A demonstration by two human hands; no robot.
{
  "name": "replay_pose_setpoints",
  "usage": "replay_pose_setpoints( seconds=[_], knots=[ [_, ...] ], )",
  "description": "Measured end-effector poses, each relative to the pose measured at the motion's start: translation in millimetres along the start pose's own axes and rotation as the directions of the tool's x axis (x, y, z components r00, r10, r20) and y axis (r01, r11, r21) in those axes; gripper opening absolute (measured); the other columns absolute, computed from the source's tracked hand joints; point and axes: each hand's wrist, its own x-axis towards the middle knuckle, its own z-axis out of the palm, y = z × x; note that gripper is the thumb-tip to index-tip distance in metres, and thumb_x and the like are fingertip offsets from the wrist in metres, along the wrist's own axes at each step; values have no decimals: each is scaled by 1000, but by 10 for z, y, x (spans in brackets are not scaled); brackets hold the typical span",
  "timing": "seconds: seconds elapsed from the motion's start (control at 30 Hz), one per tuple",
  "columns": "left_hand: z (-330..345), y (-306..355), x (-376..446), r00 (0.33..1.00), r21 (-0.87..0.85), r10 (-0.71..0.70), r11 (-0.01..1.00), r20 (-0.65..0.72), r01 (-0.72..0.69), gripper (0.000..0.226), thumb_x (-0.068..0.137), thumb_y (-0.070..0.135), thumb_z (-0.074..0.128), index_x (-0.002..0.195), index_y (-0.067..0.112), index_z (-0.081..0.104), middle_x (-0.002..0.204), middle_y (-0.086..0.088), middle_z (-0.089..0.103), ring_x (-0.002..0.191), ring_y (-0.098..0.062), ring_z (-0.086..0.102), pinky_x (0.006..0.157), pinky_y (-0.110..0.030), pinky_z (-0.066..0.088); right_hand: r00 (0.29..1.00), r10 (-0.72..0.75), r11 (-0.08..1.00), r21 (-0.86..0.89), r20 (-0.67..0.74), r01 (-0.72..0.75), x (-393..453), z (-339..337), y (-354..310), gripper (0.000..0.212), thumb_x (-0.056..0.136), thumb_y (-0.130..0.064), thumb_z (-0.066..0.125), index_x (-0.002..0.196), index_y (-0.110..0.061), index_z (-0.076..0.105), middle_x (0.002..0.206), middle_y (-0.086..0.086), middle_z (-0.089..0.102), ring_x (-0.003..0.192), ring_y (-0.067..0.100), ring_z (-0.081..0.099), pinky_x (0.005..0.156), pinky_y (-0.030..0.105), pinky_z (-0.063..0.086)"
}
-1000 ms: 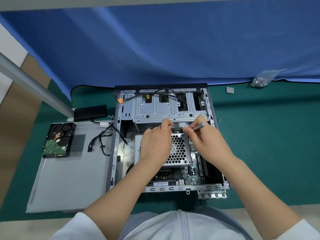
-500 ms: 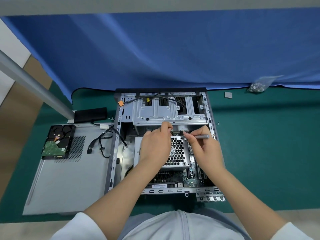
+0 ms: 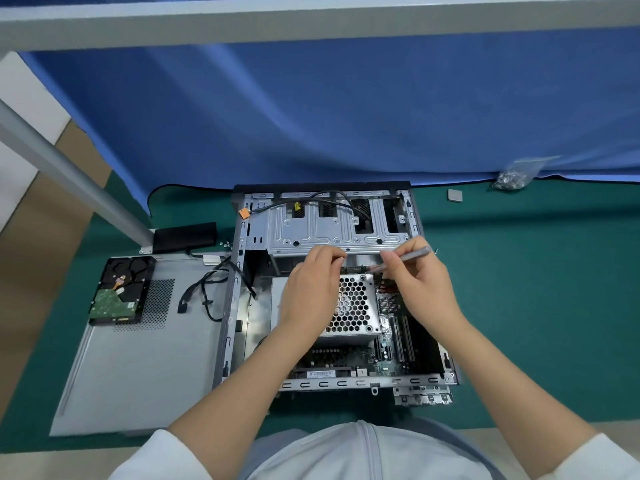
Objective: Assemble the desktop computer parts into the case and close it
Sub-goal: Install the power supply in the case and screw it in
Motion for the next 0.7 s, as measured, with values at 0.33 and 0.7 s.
replay_pose_setpoints(
  seconds=[0.33,0.7],
  knots=[
    [-185,152,10,998,-538,-57,840,36,67,13,90,22,64,90,35,64,83,20,68,80,4,62,73,-9,47,978,156,941,278,141,-191,151,-135,-119,10,92,-20,60,85,-16,55,81,2,71,83,21,71,67,30,59],
    [-33,85,-63,999,-171,-19,985,29,24,15,95,32,55,104,24,65,93,13,68,85,-6,61,74,-33,52,979,93,970,-239,182,-48,75,-96,-61,18,91,-39,60,80,-26,55,75,-9,71,70,7,65,74,39,54]
  ],
)
